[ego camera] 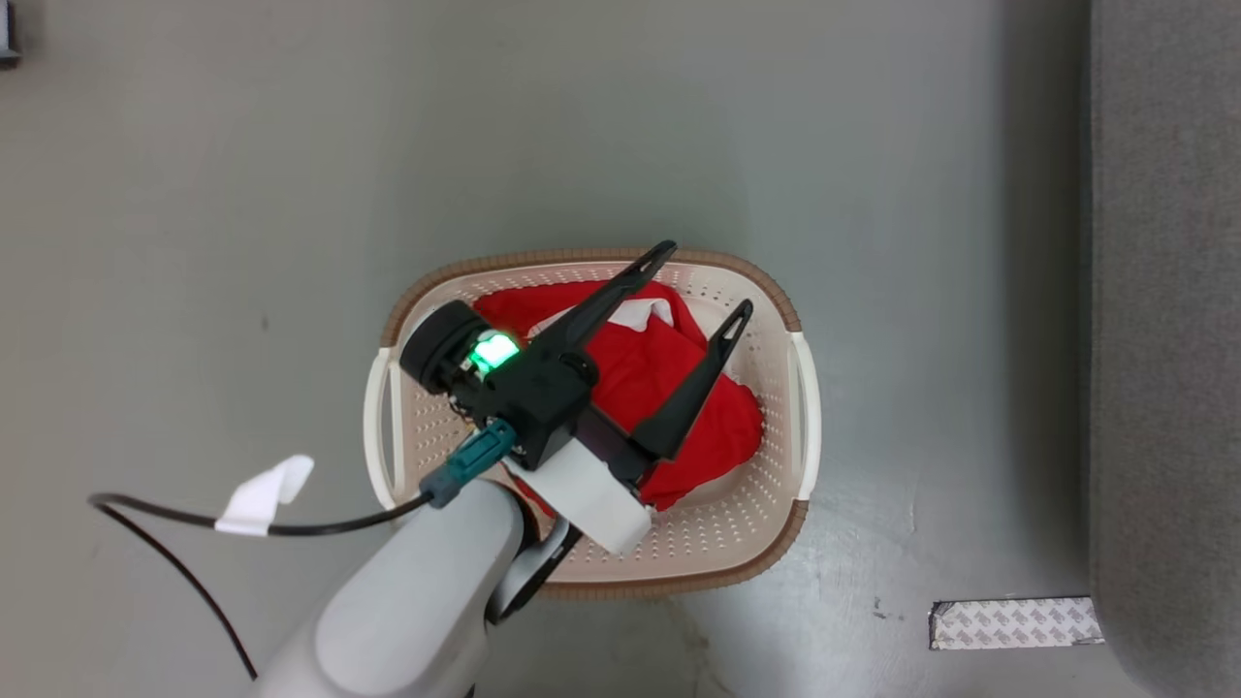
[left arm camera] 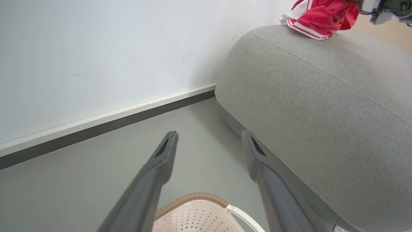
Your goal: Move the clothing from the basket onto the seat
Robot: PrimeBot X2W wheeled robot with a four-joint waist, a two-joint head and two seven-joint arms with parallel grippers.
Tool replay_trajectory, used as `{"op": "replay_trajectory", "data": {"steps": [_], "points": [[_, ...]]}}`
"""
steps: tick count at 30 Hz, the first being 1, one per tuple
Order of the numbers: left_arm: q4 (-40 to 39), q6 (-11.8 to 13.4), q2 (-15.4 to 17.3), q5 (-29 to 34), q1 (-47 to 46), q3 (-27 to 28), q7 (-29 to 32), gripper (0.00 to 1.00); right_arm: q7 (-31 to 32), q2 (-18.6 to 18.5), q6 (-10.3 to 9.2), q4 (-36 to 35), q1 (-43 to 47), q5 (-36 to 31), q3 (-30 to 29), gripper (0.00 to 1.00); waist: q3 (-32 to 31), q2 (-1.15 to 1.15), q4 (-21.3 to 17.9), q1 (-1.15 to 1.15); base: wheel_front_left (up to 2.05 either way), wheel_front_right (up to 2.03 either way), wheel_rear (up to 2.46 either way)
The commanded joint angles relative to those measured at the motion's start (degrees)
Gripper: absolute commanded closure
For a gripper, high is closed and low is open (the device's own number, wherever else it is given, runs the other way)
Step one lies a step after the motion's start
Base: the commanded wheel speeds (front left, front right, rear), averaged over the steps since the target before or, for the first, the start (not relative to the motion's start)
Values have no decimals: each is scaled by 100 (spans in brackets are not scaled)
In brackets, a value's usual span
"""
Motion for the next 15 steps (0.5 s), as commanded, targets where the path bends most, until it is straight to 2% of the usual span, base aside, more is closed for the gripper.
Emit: {"op": "replay_trajectory", "data": {"steps": [1, 5, 6, 7, 8, 9, 15], "points": [[-50, 43, 0, -52, 95, 32, -35, 0, -20, 96, -20, 251, 121, -151, -175, 100, 21, 0, 42, -1, 0, 0, 0], [-67, 105, 73, -95, 265, 51, -50, 0, -208, 286, -20, 771, 218, -507, -640, 100, -23, 0, 82, -1, 0, 0, 0], [-75, 114, 87, -128, 301, 70, -46, 0, -274, 355, -20, 855, 235, -584, -725, 86, -53, 0, 82, -1, 0, 0, 0], [-86, 127, 114, -146, 331, 90, -50, 0, -324, 428, -20, 926, 243, -685, -776, 65, -86, 0, 76, -1, 0, 0, 0], [-95, 154, 143, -164, 361, 106, -53, 0, -367, 496, -20, 974, 244, -778, -825, 14, -128, 0, 67, -1, 0, 0, 0], [-104, 167, 161, -188, 398, 128, -55, 0, -425, 567, -20, 990, 256, -857, -874, 0, -179, 0, 51, -1, 0, 0, 0], [-100, 257, 200, -259, 573, 236, -74, 0, -570, 848, -20, 1036, 544, -1235, -1002, 0, -636, 0, -111, -1, 0, 0, 0]]}}
